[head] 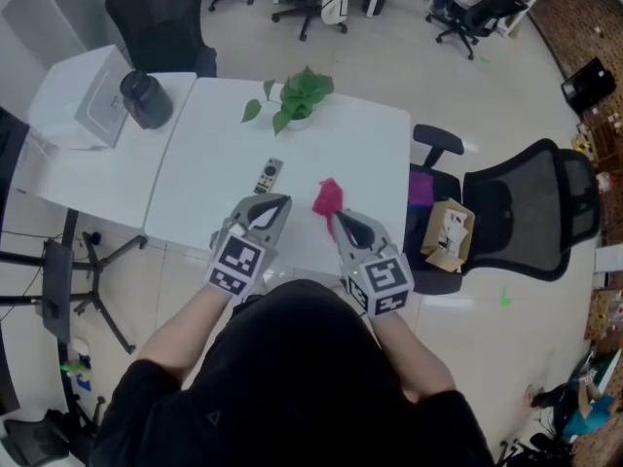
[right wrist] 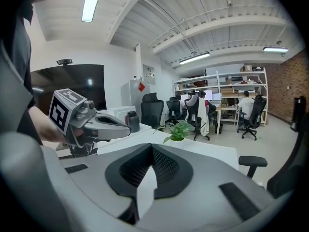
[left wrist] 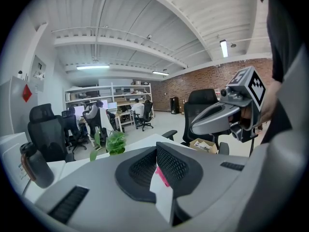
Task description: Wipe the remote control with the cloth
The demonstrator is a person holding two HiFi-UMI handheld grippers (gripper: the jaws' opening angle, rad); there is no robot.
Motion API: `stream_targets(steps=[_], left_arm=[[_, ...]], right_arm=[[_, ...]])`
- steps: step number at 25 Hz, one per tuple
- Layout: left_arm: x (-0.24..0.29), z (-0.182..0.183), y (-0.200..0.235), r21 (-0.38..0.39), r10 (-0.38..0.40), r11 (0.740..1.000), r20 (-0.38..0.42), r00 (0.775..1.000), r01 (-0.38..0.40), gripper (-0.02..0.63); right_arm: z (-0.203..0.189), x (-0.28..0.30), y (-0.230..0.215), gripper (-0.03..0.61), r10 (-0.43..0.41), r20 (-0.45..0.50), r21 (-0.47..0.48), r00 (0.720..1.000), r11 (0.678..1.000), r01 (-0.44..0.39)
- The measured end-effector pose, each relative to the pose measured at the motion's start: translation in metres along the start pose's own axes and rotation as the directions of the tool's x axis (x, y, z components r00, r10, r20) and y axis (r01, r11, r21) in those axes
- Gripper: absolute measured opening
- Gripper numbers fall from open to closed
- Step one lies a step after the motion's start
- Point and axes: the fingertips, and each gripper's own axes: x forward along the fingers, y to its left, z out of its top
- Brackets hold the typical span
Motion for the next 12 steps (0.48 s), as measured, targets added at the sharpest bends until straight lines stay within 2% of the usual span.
stream_targets(steps=[12], left_arm=[[-0.0009,-0.0017,-0.0012,-0.006,-0.003,1.0,-0.007,1.0,0.003,0.002]], right_arm=[[-0.0006,0.0006,0.0011,0.009,0.012,-0.005,-0.001,1.0,1.0,-0.012]])
